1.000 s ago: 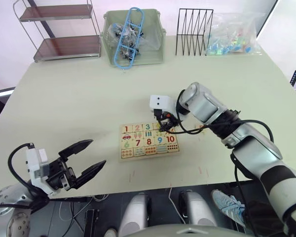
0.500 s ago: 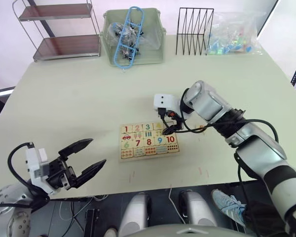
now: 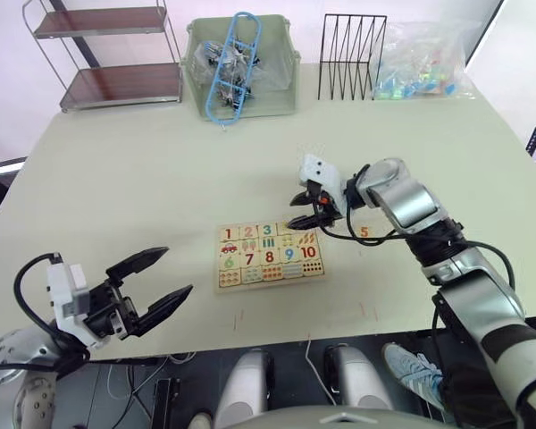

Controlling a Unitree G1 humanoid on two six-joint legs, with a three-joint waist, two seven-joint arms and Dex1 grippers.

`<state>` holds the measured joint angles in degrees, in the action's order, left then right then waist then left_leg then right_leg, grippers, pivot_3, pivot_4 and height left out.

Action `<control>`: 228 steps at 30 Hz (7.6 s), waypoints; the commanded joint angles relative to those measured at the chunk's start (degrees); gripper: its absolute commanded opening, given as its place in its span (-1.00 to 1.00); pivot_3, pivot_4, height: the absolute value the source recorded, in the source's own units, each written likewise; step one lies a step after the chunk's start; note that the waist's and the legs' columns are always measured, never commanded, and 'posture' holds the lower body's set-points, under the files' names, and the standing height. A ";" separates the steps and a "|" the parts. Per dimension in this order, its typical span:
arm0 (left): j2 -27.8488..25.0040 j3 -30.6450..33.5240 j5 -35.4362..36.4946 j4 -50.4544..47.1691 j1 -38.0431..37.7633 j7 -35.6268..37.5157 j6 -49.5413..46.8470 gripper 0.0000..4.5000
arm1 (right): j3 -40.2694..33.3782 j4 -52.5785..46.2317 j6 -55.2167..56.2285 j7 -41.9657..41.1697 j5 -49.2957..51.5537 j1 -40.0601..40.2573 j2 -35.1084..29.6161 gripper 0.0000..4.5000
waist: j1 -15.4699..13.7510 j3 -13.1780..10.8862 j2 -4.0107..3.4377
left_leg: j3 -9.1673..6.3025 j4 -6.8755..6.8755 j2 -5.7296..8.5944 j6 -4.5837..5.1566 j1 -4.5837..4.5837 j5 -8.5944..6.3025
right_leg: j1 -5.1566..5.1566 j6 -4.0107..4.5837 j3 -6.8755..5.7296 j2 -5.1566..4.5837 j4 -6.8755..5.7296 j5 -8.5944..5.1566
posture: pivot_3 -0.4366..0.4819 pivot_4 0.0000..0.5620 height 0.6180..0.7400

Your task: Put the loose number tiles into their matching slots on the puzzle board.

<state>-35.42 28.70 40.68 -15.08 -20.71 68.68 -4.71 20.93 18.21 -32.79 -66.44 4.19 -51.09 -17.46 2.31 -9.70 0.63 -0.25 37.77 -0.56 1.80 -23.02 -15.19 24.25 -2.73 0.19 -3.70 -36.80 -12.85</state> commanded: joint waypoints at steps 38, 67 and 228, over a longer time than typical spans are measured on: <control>0.21 -0.80 -2.63 4.60 1.06 1.08 3.21 1.00 | -7.85 -8.88 18.88 9.33 6.58 15.56 3.54 -0.98 | -0.14 0.01 0.02 | -0.04 0.21 -0.06 -0.03 0.26 0.03 | -0.35 -0.04 0.01 0.19 -0.06 0.01 | -0.05 -0.47 1.00; 0.24 -1.21 -4.01 0.32 0.74 -9.50 -2.81 1.00 | -41.29 -32.47 24.81 14.57 21.88 59.17 -13.46 0.21 | -1.91 0.05 0.09 | 0.00 0.55 -0.22 -0.01 0.31 0.03 | -0.57 0.15 0.15 0.44 -0.05 -0.15 | -0.05 -0.47 1.00; -7.69 -3.37 -2.26 12.83 8.32 16.80 5.36 1.00 | -3.22 -11.24 4.96 -8.59 -3.97 6.19 -19.64 -0.61 | -1.51 0.04 0.05 | 0.36 0.58 -0.55 -0.02 0.34 0.03 | -0.38 0.21 0.46 0.74 -0.10 -0.05 | -0.05 -0.47 1.00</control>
<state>-43.34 24.08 37.40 -1.66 -12.03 85.79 -0.20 17.66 10.06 -25.15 -74.70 0.14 -42.80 -36.95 0.80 -9.66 0.68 0.12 38.35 -1.11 1.78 -22.68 -15.16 23.87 -2.51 0.64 -2.97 -36.90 -12.91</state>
